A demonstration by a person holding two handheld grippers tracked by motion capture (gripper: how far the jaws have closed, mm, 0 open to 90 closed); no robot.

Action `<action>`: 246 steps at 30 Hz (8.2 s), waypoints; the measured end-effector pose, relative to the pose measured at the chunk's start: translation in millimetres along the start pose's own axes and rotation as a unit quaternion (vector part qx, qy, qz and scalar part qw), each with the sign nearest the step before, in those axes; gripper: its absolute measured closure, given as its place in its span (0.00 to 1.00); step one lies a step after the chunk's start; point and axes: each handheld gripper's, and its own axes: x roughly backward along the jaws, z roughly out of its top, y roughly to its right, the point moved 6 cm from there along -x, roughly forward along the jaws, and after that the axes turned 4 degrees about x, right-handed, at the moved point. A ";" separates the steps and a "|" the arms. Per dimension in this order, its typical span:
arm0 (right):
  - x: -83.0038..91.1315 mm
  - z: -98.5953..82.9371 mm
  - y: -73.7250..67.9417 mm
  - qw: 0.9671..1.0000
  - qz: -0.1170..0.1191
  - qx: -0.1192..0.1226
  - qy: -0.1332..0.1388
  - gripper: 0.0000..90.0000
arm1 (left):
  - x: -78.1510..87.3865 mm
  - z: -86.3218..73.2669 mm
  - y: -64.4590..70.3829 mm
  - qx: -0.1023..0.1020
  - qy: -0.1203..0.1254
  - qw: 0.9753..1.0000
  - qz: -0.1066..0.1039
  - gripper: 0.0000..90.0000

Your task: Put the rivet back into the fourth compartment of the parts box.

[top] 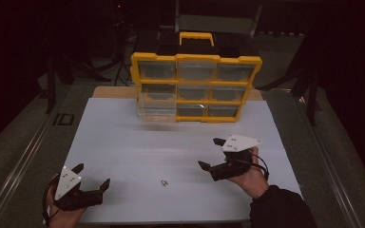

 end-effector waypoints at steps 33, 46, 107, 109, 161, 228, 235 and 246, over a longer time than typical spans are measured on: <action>-93.4 40.9 -40.0 0.986 0.104 0.083 -0.098 0.11 | 0.9 0.2 0.7 -0.001 0.002 1.000 -0.006 0.00; -106.3 23.6 -48.5 0.956 0.117 0.146 -0.227 0.11 | 0.2 -0.2 1.2 -0.002 -0.001 1.000 -0.008 0.00; -153.3 -26.9 -82.7 0.879 0.186 0.186 -0.398 0.52 | 0.3 -0.3 3.0 -0.006 -0.001 1.000 -0.013 0.00; -153.7 -27.8 -83.2 0.879 0.184 0.187 -0.397 0.53 | 0.3 -0.4 2.9 -0.007 -0.001 1.000 -0.013 0.00; -104.0 71.7 -9.6 0.942 0.154 0.131 -0.267 0.92 | 0.1 -0.6 2.7 -0.007 -0.004 1.000 -0.013 0.00; -104.6 135.3 8.6 0.989 0.042 0.087 -0.109 0.24 | -0.1 -0.6 2.7 -0.004 -0.002 1.000 -0.015 0.00; -105.9 125.9 -7.2 0.981 0.060 0.120 -0.142 0.23 | 0.0 -0.8 2.7 -0.004 -0.003 1.000 -0.015 0.00; -110.9 99.5 -34.6 0.957 0.093 0.171 -0.213 0.22 | -0.1 -0.8 2.8 -0.005 -0.004 1.000 -0.016 0.00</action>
